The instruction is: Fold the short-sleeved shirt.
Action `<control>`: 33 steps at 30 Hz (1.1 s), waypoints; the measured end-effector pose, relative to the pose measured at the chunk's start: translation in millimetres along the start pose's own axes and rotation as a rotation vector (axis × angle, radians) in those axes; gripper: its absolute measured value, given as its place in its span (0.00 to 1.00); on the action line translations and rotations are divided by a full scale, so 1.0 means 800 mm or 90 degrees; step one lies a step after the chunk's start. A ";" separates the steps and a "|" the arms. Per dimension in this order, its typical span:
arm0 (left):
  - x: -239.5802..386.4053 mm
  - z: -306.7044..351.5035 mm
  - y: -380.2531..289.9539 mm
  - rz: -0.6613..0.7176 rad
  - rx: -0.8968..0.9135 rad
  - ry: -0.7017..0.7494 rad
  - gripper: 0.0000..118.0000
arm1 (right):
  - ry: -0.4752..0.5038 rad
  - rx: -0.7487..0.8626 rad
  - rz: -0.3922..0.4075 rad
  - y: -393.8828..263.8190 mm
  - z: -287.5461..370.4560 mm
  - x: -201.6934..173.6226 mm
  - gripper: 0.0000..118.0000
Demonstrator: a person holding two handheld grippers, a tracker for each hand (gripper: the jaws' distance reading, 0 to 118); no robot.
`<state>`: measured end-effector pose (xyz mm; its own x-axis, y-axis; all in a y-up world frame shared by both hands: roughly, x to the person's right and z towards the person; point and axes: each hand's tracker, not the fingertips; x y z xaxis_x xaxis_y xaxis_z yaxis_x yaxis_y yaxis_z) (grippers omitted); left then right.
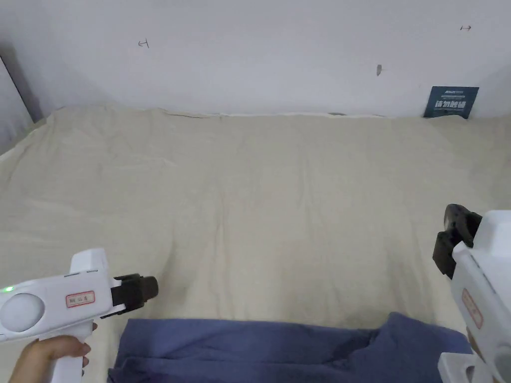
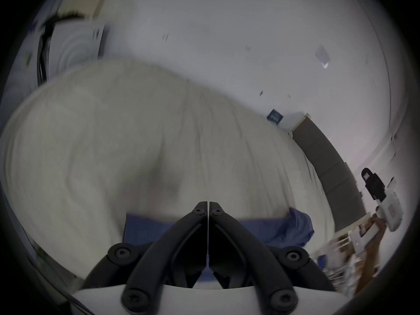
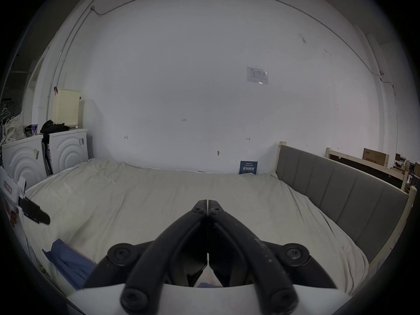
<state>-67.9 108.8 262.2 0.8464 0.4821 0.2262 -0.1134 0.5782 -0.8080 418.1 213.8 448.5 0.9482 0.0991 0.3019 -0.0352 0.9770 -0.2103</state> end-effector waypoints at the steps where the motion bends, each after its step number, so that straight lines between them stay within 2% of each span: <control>1: -0.020 -0.004 -0.006 0.043 -0.020 0.000 0.03 | 0.001 -0.003 0.002 -0.001 -0.002 -0.003 0.01; 3: -0.057 -0.010 -0.017 0.089 -0.046 -0.019 0.05 | 0.008 -0.017 0.011 -0.004 -0.009 -0.008 0.01; 4: -0.073 -0.014 -0.024 0.105 -0.051 -0.026 0.11 | 0.012 -0.027 0.014 -0.006 -0.013 -0.011 0.01; 8: -0.106 -0.033 -0.050 0.142 -0.102 0.007 0.93 | 0.021 -0.052 0.018 -0.014 -0.027 -0.024 0.01; 9: -0.111 -0.036 -0.054 0.140 -0.093 0.022 0.98 | 0.023 -0.057 0.020 -0.015 -0.029 -0.027 0.01; 13: -0.132 -0.054 -0.063 0.145 -0.086 0.030 0.93 | 0.032 -0.077 0.020 -0.022 -0.036 -0.038 0.01; 14: -0.138 -0.060 -0.065 0.153 -0.088 0.024 0.88 | 0.034 -0.081 0.020 -0.024 -0.037 -0.040 0.01; 16: -0.149 -0.069 -0.071 0.161 -0.089 0.016 0.71 | 0.034 -0.087 0.020 -0.026 -0.039 -0.042 0.01; 19: -0.145 -0.068 -0.077 0.130 -0.068 0.019 0.64 | 0.034 -0.095 0.020 -0.028 -0.039 -0.040 0.01; 22: -0.132 -0.068 -0.084 0.070 -0.058 0.067 0.35 | 0.032 -0.102 0.017 -0.031 -0.040 -0.037 0.01; 25: -0.104 -0.066 -0.092 0.019 -0.063 0.090 0.24 | 0.030 -0.106 0.006 -0.033 -0.040 -0.034 0.01; 26: -0.099 -0.067 -0.093 0.024 -0.062 0.096 0.10 | 0.030 -0.106 0.004 -0.033 -0.038 -0.033 0.01; 27: -0.100 -0.067 -0.087 0.018 -0.062 0.096 0.06 | 0.030 -0.106 0.000 -0.034 -0.037 -0.032 0.01; 29: -0.087 -0.070 -0.087 0.015 -0.068 0.073 0.06 | 0.032 -0.106 -0.006 -0.034 -0.035 -0.029 0.01; 33: -0.056 -0.055 -0.080 -0.035 -0.033 0.104 0.06 | 0.030 -0.102 -0.012 -0.029 -0.030 -0.021 0.01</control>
<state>-75.8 21.6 279.9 0.9244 0.3348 0.1825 -0.0412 0.5634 -0.8252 410.6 184.8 425.7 0.9619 0.0680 0.2650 0.0307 0.9357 -0.3513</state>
